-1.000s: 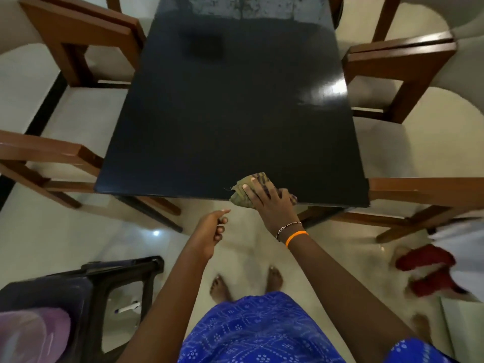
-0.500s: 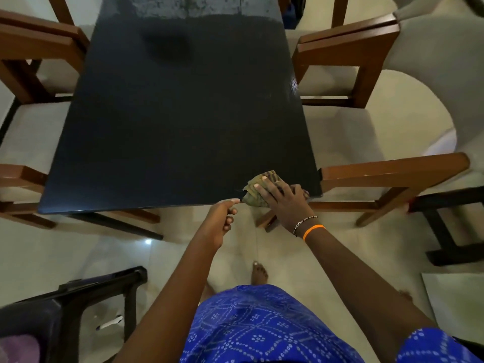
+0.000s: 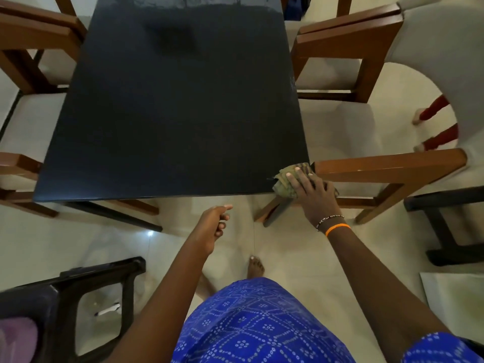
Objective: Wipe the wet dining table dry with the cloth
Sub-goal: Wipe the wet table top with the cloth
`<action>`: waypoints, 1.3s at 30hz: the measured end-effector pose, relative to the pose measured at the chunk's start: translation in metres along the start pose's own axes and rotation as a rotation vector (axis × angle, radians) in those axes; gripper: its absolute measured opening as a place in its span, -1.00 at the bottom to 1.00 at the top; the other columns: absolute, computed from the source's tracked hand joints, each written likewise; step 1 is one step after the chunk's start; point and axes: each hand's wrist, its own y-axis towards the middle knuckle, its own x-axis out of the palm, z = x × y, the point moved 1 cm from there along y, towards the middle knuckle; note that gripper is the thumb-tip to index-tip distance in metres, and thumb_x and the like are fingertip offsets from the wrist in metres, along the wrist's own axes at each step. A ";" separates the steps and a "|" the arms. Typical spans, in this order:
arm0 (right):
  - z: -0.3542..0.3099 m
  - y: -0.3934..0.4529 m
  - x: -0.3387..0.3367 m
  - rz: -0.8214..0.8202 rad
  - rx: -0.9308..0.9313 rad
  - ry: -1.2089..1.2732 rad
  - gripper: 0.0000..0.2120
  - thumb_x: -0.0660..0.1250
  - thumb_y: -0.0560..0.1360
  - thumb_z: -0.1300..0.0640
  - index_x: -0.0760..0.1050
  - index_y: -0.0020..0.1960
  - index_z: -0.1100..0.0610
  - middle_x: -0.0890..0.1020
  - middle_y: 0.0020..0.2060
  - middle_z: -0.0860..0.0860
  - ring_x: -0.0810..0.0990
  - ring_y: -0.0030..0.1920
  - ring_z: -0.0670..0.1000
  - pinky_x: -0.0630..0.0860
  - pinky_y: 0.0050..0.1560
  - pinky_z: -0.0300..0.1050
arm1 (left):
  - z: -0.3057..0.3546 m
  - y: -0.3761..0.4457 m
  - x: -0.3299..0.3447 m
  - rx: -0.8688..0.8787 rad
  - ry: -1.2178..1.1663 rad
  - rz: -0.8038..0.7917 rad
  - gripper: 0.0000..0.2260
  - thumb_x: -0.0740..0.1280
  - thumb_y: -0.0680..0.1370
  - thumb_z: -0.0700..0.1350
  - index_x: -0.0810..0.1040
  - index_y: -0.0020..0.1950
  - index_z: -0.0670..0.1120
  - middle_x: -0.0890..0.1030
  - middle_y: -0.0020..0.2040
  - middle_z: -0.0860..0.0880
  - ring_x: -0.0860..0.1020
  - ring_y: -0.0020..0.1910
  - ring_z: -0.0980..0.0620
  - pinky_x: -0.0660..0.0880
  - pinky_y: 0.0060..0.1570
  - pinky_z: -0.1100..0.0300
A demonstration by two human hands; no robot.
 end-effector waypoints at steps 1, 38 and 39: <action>0.005 -0.005 0.002 -0.008 0.051 0.013 -0.36 0.24 0.33 0.25 0.32 0.41 0.07 0.49 0.33 0.10 0.58 0.01 0.19 0.50 -0.22 -0.01 | -0.002 -0.001 -0.003 0.000 -0.006 0.010 -0.79 0.11 0.60 -0.14 0.49 0.15 -0.09 0.38 -0.31 0.01 0.24 -0.44 0.15 0.16 -0.51 0.34; -0.431 0.125 -0.162 -0.302 0.906 1.546 -0.62 0.13 0.58 0.30 0.18 0.34 0.43 0.34 0.32 0.28 0.42 0.23 0.14 0.22 0.11 -0.25 | -0.015 -0.021 -0.342 0.022 -0.384 0.197 -0.89 0.21 0.55 -0.12 0.53 -0.03 -0.02 0.37 -0.33 0.05 0.27 -0.43 0.16 0.19 -0.44 0.34; -0.445 0.128 -0.168 -0.350 0.873 1.545 -0.60 0.14 0.58 0.29 0.18 0.34 0.45 0.34 0.33 0.29 0.42 0.23 0.14 0.24 0.13 -0.23 | -0.012 -0.021 -0.355 0.033 -0.394 0.217 -0.88 0.20 0.55 -0.12 0.53 -0.04 -0.02 0.38 -0.32 0.05 0.27 -0.43 0.16 0.20 -0.46 0.35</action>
